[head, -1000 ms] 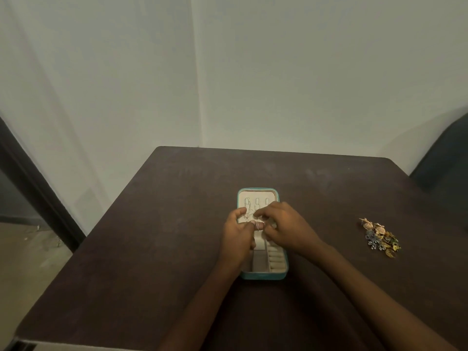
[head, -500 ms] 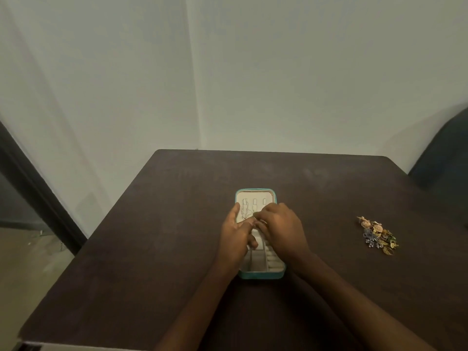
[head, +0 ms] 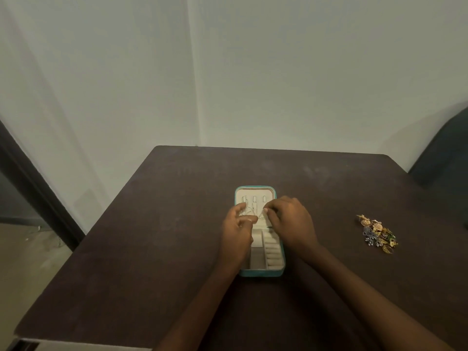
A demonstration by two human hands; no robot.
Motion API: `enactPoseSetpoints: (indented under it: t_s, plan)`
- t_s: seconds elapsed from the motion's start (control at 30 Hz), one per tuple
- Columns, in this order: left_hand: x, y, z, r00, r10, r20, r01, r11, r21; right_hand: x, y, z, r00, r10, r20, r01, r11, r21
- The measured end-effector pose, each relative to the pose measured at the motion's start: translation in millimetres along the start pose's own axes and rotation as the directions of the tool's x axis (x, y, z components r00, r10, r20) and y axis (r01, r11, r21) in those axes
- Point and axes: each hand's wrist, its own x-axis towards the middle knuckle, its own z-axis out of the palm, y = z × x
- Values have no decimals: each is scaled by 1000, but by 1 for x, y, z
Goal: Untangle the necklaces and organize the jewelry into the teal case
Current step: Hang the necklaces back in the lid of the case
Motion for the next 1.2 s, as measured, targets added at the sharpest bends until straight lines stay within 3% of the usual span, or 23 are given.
enactPoseSetpoints:
  t_s: [0.3,0.43,0.7,0.9,1.2]
  plan:
    - [4,4,3,996,78,41,-87,951,297,15,-2,-4,997,-43,69,41,999,21]
    - [6,7,5,991,75,107,-108,936,336,21,-2,-2,992,-72,105,64,995,79]
    - [8,4,8,997,45,68,-66,934,350,28,-2,1,991,-65,114,53,993,104]
    - [7,1,7,999,50,21,-54,925,377,34,-11,-1,989,-147,21,148,988,-49]
    - [1,5,13,983,161,88,-182,779,600,39,-12,3,949,-307,-74,277,922,-272]
